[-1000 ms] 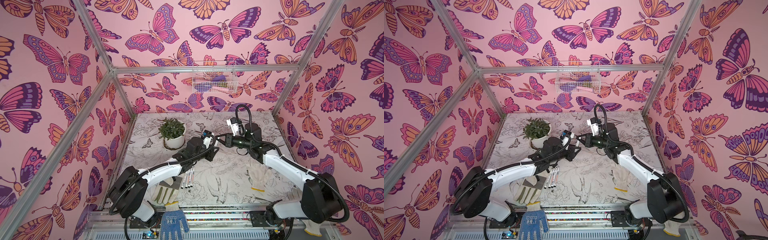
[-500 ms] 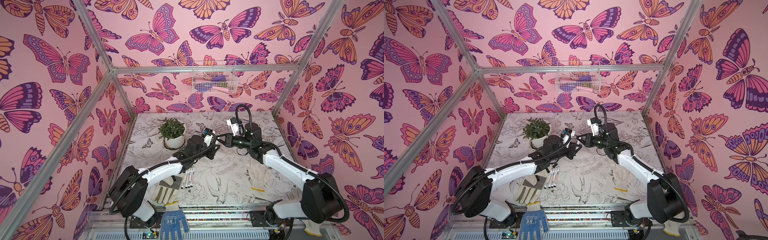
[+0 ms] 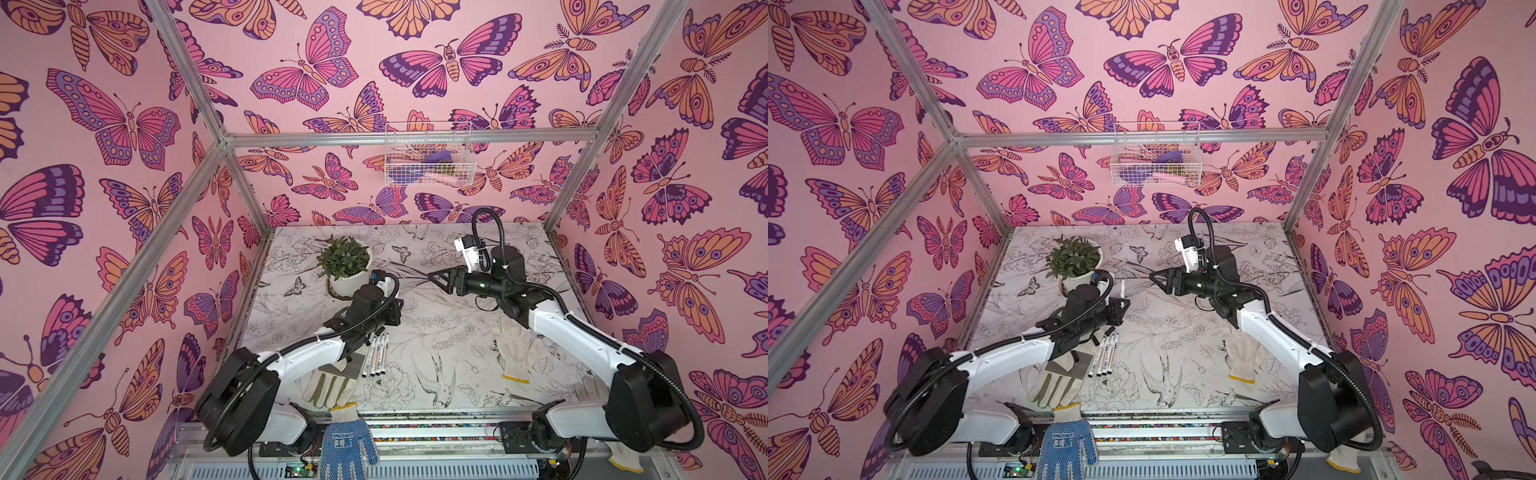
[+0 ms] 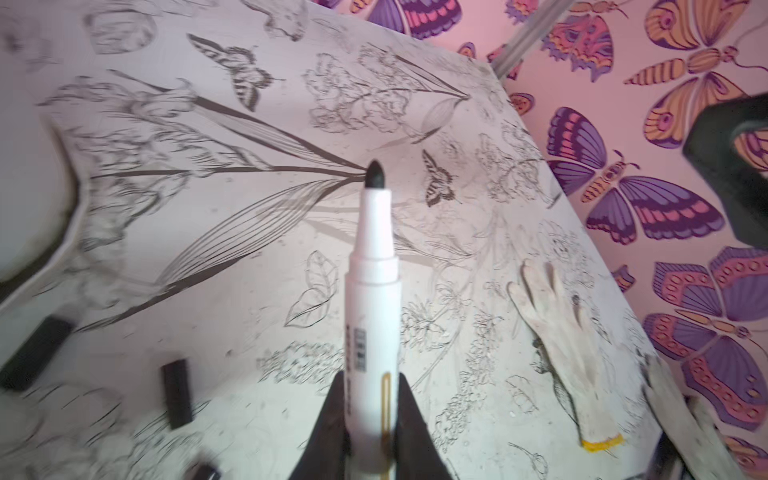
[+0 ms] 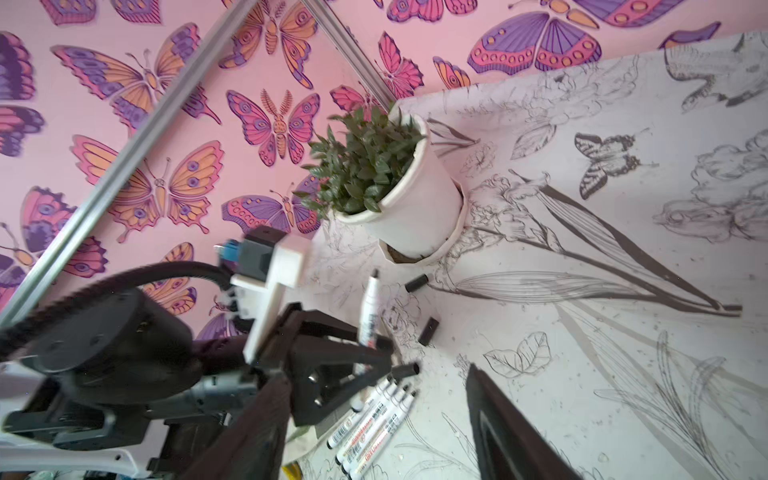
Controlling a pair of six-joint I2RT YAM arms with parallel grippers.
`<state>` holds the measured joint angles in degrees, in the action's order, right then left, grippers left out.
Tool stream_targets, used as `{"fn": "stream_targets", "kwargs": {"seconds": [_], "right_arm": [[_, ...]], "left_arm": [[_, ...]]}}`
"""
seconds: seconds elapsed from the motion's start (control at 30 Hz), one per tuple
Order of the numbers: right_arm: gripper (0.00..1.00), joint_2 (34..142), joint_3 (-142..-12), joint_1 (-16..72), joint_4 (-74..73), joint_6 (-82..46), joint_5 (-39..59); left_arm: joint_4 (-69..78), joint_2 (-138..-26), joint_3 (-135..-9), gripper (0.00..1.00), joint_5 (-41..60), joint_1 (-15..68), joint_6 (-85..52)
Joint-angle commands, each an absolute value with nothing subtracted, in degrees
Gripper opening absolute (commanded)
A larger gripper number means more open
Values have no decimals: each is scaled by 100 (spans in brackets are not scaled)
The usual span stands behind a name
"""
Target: Insert the pens into the pen caps
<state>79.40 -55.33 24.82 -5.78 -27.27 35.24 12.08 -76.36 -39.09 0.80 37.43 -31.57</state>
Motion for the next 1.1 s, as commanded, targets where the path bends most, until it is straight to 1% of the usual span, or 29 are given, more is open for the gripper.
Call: {"fn": "stream_targets", "kwargs": {"seconds": [0.0,0.07,0.2,0.33,0.47,0.63,1.07], "right_arm": [[68,8363,-6062,3020,612,-1659,3119],[68,8736,-6447,3483,1272,-1104,2940],[65,9568,-6999,4069,1979,-615,2853],[64,10446,-7659,4438,2851,-76,2791],[62,11177,-8165,4577,3274,9,2850],[61,11761,-8535,4590,3280,-110,2901],[60,12667,-9345,4597,3221,-539,3074]], "left_arm": [[634,-6759,-3556,0,-969,3749,-3538],[252,-6210,-3244,0,-1514,3745,-3872],[-767,-5208,-2909,0,-2614,3746,-4710],[-1280,-4543,-2761,0,-3007,3746,-4803],[-1590,-4255,-2794,0,-3172,3745,-4716],[-1704,-4197,-2894,0,-3141,3750,-4524],[-1887,-4037,-2997,0,-3191,3749,-4434]]}}
